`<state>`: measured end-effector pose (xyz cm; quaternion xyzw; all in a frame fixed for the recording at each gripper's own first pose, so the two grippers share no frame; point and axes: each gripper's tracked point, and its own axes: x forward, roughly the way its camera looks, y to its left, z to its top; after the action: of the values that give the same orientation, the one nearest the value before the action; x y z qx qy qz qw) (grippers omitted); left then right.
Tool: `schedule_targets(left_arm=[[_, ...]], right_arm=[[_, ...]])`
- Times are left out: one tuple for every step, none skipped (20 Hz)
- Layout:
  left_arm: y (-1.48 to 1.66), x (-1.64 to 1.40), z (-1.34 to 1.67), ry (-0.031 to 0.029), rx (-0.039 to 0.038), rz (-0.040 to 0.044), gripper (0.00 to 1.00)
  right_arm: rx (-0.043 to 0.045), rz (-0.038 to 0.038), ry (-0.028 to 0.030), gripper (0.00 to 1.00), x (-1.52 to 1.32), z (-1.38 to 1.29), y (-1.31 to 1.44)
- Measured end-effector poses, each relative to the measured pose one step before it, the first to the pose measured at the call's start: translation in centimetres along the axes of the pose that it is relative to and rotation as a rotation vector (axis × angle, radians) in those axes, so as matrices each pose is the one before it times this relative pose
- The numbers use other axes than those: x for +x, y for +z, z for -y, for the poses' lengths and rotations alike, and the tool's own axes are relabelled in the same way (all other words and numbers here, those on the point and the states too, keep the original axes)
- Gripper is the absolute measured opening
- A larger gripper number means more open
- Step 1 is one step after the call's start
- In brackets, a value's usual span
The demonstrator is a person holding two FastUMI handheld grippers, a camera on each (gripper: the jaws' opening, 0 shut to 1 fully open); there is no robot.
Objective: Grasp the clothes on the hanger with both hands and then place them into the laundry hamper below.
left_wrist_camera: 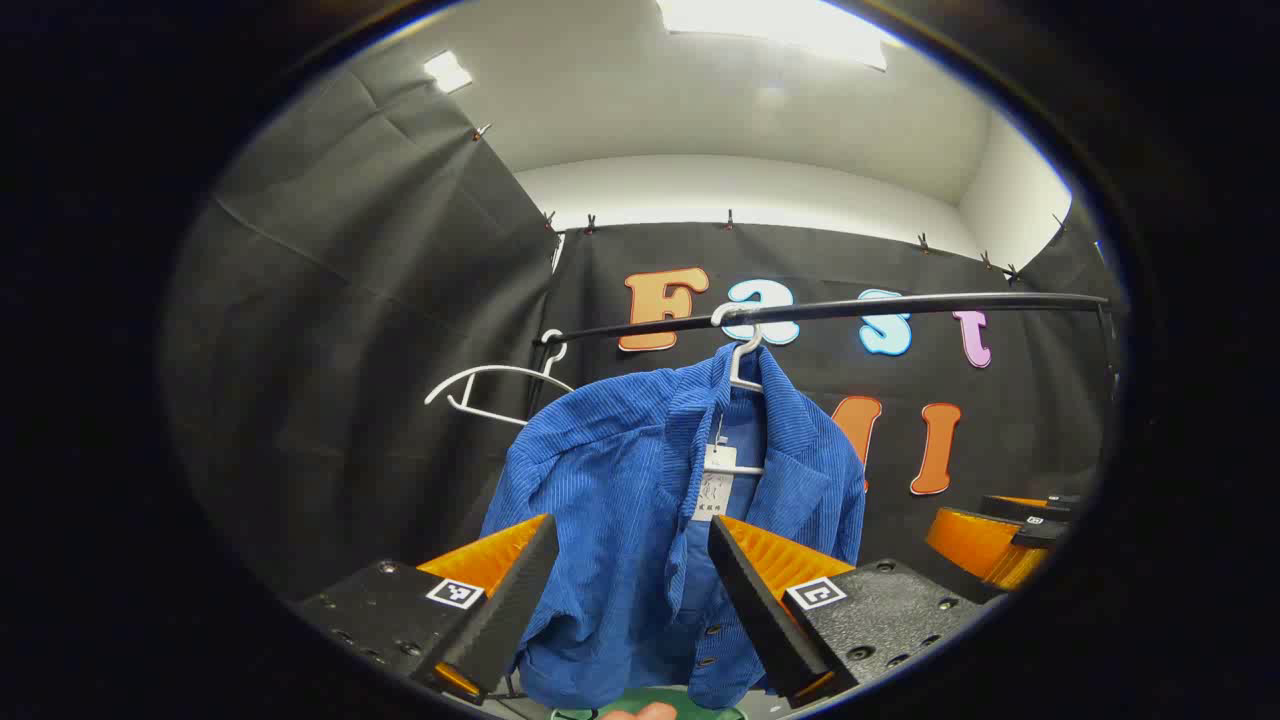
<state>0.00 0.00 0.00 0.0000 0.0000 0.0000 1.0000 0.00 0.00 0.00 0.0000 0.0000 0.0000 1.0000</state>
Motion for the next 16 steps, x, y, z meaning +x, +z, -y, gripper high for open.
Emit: schedule_targets(left_arm=[[-0.075, 0.043, 0.028, -0.00121, -0.00211, -0.00155, 0.95], [-0.014, -0.003, -0.01, -0.00018, -0.00043, -0.00127, 0.92], [-0.025, 0.048, -0.042, 0.00139, 0.00109, -0.00071, 0.95], [-0.05, -0.024, -0.023, 0.00002, 0.00137, -0.00055, 0.95], [-0.042, 0.013, -0.001, 0.00039, 0.00109, 0.00032, 0.95], [0.007, 0.108, -0.04, -0.00007, 0.00051, 0.00049, 0.98], [-0.014, 0.075, -0.006, 0.00062, 0.00104, 0.00022, 0.95], [-0.032, 0.021, 0.005, 0.00034, 0.00103, -0.00006, 0.96], [-0.039, -0.012, 0.068, 0.00001, 0.00098, -0.00129, 0.98], [-0.069, 0.059, -0.073, 0.00121, 0.00011, -0.00215, 0.98], [-0.073, 0.052, 0.073, -0.00125, -0.00187, -0.00103, 0.98], [-0.062, -0.021, 0.051, -0.00194, -0.00257, -0.00078, 0.95], [-0.029, 0.005, 0.042, -0.00066, -0.00044, -0.00099, 0.95], [0.033, 0.007, 0.063, -0.00088, 0.00169, -0.00067, 0.95], [-0.011, 0.079, -0.019, -0.00059, 0.00181, -0.00041, 0.95], [0.04, 0.028, -0.01, -0.00035, 0.0003, 0.00067, 0.95]], right_arm=[[-0.00079, -0.0019, -0.00148, 0.99, 0.032, 0.019, -0.087], [-0.00089, -0.001, -0.00088, 0.99, -0.033, 0.031, -0.03], [-0.00109, -0.00086, -0.00049, 0.99, 0.026, 0.006, -0.032], [-0.00092, -0.0009, 0.0005, 0.99, -0.049, -0.022, -0.012], [-0.00021, -0.00088, 0.00127, 0.99, 0.022, -0.017, -0.051], [-0.00024, -0.00084, 0.00097, 0.99, 0.071, -0.053, 0.054], [-0.00012, -0.00092, 0.00088, 0.99, 0.058, -0.012, -0.098], [-0.00004, -0.00016, 0.0004, 0.99, -0.03, 0.037, 0.012], [-0.00036, 0.00005, 0.00026, 0.99, 0.017, 0.034, -0.051], [-0.00057, 0.00027, -0.00019, 0.99, 0.006, -0.008, 0.02], [-0.00065, -0.00055, -0.00045, 0.99, 0.02, 0.022, -0.012], [0.00018, 0.00022, -0.00068, 0.99, -0.023, 0.067, -0.032], [0.00115, -0.00078, -0.00129, 0.99, 0.029, 0.056, -0.094], [0.00216, -0.00116, -0.00079, 0.99, -0.011, 0.031, 0.006], [0.00203, -0.00081, -0.00119, 0.99, 0.033, 0.053, 0.018], [0.00172, 0.00096, -0.00119, 0.99, -0.082, 0.08, 0.032]])
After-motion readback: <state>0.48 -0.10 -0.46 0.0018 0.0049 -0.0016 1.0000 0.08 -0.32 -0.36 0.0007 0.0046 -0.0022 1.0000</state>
